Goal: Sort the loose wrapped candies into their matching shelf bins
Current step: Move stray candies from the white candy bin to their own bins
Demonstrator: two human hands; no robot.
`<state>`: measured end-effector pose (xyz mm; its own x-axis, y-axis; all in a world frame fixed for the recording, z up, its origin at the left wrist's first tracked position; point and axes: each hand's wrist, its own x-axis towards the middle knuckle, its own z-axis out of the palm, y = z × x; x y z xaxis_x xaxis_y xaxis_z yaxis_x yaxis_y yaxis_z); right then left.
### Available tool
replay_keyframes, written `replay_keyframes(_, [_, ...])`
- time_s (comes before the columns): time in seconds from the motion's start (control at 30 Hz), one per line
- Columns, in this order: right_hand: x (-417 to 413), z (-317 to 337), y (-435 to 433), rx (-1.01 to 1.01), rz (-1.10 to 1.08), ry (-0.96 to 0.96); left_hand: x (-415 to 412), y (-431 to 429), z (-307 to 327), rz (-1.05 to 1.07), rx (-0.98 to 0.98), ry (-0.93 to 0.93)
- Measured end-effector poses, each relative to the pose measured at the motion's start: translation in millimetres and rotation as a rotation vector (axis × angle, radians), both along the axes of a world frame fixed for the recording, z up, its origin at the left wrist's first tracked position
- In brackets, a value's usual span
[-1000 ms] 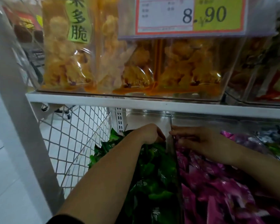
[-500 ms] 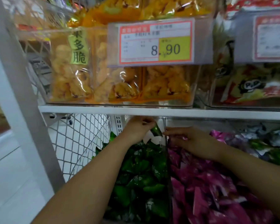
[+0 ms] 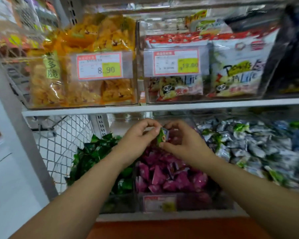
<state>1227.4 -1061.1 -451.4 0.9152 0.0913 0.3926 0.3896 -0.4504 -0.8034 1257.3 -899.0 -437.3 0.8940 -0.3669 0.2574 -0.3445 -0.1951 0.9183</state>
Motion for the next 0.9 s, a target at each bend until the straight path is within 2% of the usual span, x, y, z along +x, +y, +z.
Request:
replay_keyframes(0.23, [-47, 1, -80, -0.102, -0.187, -0.027, -26, -76, 12, -0.199, 0.02, 0.089])
replay_keyframes(0.37, [-72, 2, -140, -0.092, -0.386, -0.032, -26, -118, -1, -0.226, 0.262, -0.09])
replay_keyframes(0.5, [-90, -3, -212, -0.213, -0.654, -0.084, -27, -156, -9, -0.181, 0.475, -0.322])
replay_keyframes(0.63, [-93, -2, -277, -0.201, -0.918, -0.058, -19, -179, -11, -0.106, 0.522, -0.344])
replay_keyframes(0.7, [-88, -3, -300, -0.221, -0.957, 0.047, -15, -186, -13, -0.097, 0.526, -0.327])
replay_keyframes(0.77, [-83, -6, -310, -0.328, -0.933, 0.135, -13, -188, -13, -0.101, 0.527, -0.334])
replay_keyframes(0.9, [-82, -10, -294, -0.422, -0.83, 0.087, -16, -181, -11, -0.111, 0.525, -0.387])
